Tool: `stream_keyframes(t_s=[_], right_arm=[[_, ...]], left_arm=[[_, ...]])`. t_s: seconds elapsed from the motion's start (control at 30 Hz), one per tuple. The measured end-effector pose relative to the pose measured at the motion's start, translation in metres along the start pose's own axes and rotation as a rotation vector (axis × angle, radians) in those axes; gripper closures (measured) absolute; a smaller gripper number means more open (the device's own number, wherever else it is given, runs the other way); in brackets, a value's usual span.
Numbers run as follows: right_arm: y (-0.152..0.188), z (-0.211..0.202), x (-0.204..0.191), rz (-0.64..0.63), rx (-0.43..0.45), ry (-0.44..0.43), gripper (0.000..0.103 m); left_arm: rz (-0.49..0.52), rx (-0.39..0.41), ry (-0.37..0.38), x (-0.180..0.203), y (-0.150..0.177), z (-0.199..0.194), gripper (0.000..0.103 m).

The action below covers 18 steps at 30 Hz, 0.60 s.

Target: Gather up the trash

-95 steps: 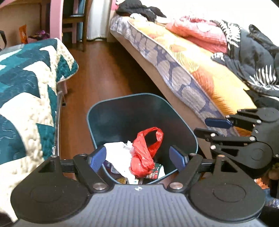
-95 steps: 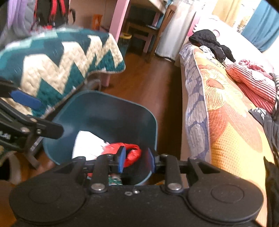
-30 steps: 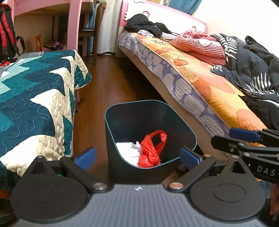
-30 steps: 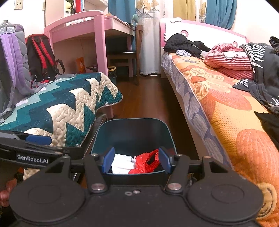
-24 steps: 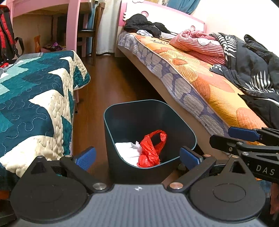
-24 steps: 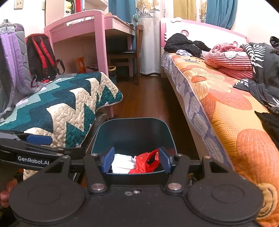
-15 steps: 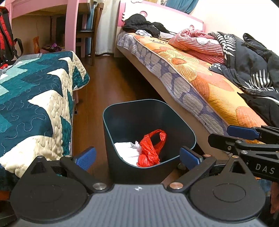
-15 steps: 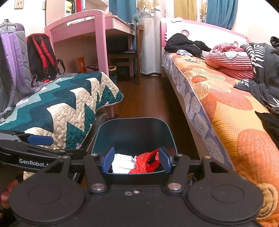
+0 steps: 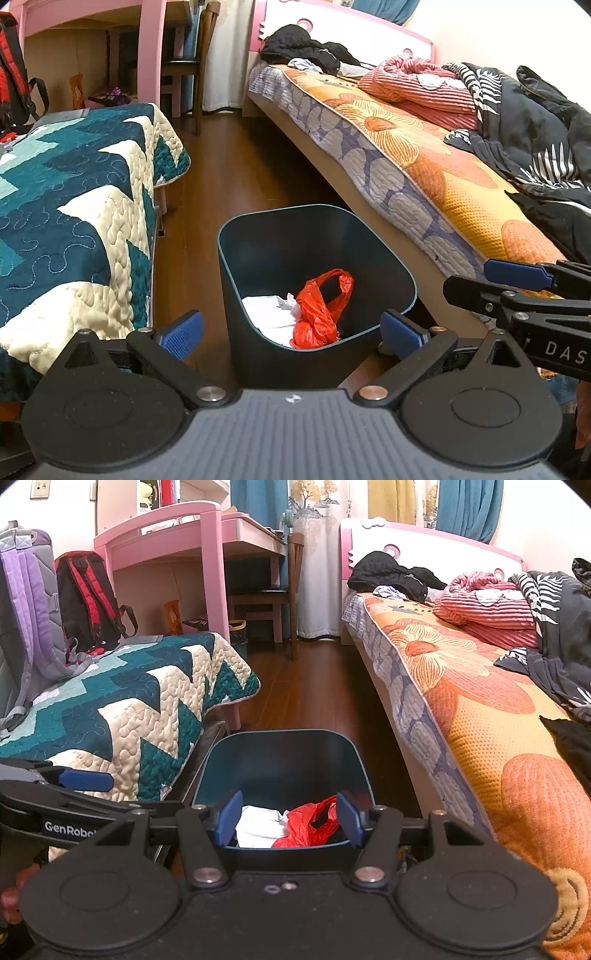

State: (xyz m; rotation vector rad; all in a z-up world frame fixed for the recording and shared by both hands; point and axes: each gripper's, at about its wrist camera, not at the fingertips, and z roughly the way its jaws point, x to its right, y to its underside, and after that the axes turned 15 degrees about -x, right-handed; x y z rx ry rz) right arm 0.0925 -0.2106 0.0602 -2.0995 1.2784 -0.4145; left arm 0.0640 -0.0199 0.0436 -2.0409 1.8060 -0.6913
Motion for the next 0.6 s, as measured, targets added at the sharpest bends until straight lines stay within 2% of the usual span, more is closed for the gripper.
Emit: stream_keyframes(t_s=[0.6], right_arm=[[-0.0004,0.0032,0.0029,0.005,-0.009,0.013,0.046]], left_arm=[[-0.013,0.006,0.001,-0.0011,0.0006,0.0004,0.0]])
